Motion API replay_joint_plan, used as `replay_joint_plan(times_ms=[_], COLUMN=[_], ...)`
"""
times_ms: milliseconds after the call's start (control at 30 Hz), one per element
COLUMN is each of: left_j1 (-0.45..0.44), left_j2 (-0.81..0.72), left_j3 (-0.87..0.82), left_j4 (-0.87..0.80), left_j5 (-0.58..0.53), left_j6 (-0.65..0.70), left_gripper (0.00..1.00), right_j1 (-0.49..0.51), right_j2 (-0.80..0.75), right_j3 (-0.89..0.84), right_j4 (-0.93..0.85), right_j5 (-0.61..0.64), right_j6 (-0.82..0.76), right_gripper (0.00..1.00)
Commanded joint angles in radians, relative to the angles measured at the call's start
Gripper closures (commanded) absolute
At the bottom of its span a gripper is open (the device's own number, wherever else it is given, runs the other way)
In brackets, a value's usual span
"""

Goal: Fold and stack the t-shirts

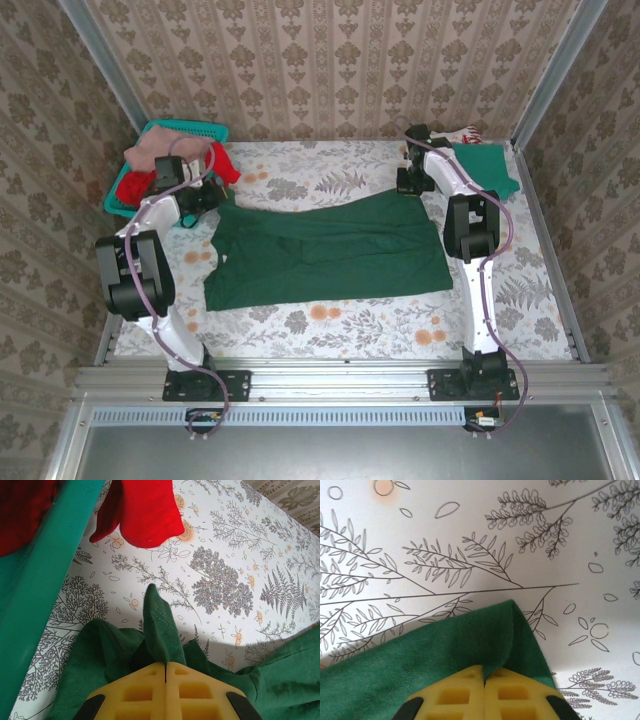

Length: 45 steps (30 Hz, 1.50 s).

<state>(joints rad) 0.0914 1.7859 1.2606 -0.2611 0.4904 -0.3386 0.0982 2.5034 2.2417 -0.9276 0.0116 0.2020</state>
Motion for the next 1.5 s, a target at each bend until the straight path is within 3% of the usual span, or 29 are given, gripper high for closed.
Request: replay_joint_plan(times_ms=[0,200,400,600,867,1033,1300,1467], left_j1=[-0.002,-0.007,0.001,0.001,0.025,0.033,0.036,0.036], left_j2=[0.007,-0.01,-0.084,-0.165,-0.239,-0.29,-0.508,-0.623], left_j3=[0.065,0.16,0.14,-0.005,-0.094,-0.124,-0.4,-0.524], left_j4=[-0.028,-0.088,-0.11,-0.084,-0.123,-0.137,-0.115,-0.13], left_j5=[0.028,0.036,0.034,0.019,-0.029,-0.024,-0.115,-0.145], left_j6=[0.015,0.021,0.03,0.033,0.055,0.034,-0.052,-0.097], left_gripper=[1.0,1.0,1.0,1.0,1.0,1.0,1.0,1.0], right_j1=[-0.005,-0.034,-0.123,-0.179,-0.264,-0.264,-0.264,-0.265], right_j2=[-0.065,-0.213,-0.394,-0.511,-0.538,-0.575,-0.685,-0.683], right_j3=[0.038,-0.021,-0.288,-0.515,-0.596,-0.637,-0.877,-0.925], right_j4=[-0.049,-0.06,0.084,0.203,0.238,0.243,0.329,0.332], right_j5=[0.024,0.028,-0.165,-0.277,-0.322,-0.358,-0.363,-0.351], right_j6=[-0.017,-0.021,0.025,0.042,0.062,0.059,0.082,0.082], right_gripper=[0.98,1.0,1.0,1.0,1.0,1.0,1.0,1.0])
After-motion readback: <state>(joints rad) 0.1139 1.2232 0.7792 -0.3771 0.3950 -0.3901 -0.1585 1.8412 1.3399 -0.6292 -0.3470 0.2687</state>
